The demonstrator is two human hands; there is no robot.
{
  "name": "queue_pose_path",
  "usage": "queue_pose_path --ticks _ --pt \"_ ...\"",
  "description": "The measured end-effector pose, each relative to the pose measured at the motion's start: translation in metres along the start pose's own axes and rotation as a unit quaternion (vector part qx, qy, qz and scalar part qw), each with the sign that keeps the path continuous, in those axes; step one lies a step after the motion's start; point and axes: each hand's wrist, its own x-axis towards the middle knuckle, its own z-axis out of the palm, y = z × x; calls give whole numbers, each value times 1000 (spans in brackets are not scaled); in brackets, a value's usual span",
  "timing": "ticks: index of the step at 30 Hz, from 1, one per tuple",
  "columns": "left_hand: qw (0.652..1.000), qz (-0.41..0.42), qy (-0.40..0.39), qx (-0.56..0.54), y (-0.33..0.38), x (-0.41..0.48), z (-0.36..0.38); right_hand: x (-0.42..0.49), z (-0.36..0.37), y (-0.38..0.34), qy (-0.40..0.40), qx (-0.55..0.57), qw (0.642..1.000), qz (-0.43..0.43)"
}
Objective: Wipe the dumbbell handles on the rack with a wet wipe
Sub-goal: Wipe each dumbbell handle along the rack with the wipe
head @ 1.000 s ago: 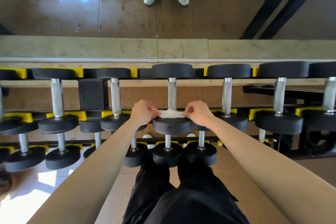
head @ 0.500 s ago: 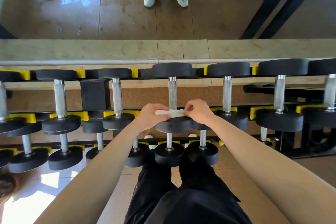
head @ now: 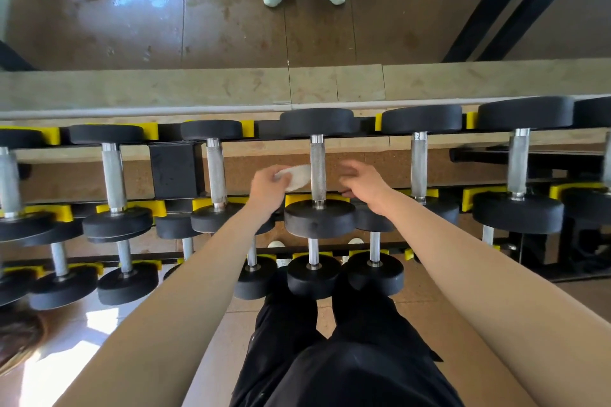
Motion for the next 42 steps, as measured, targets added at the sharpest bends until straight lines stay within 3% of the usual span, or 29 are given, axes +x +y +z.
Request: queue_pose_path --ticks 6,12,14,18,22,27,30,34,39,42 --pt "997 -43 -59 -34 19 14 26 18 17 -11 -63 -46 997 -18" --pt "989 -82 -104 -61 13 24 19 17 13 -13 -27 -189 980 -57" --pt "988 -78 -133 -25 12 22 18 12 6 -15 -30 -241 967 -76" --pt "965 47 -174 189 11 16 19 8 -2 -11 -59 -277 957 -67" --pt "922 103 -117 356 7 20 6 8 4 -11 -89 -274 956 -56" --pt "943 75 -96 309 2 31 -20 9 10 -21 -98 -279 953 -64" --pt "964 75 -99 237 16 31 -2 10 -9 -19 -31 -208 976 -61" --pt "967 73 -103 224 25 30 17 15 -20 -24 51 -123 989 -68" --pt "986 98 24 132 22 39 2 15 9 -51 34 10 999 -37" --pt "991 84 41 95 36 41 20 16 -2 -49 86 175 981 18"
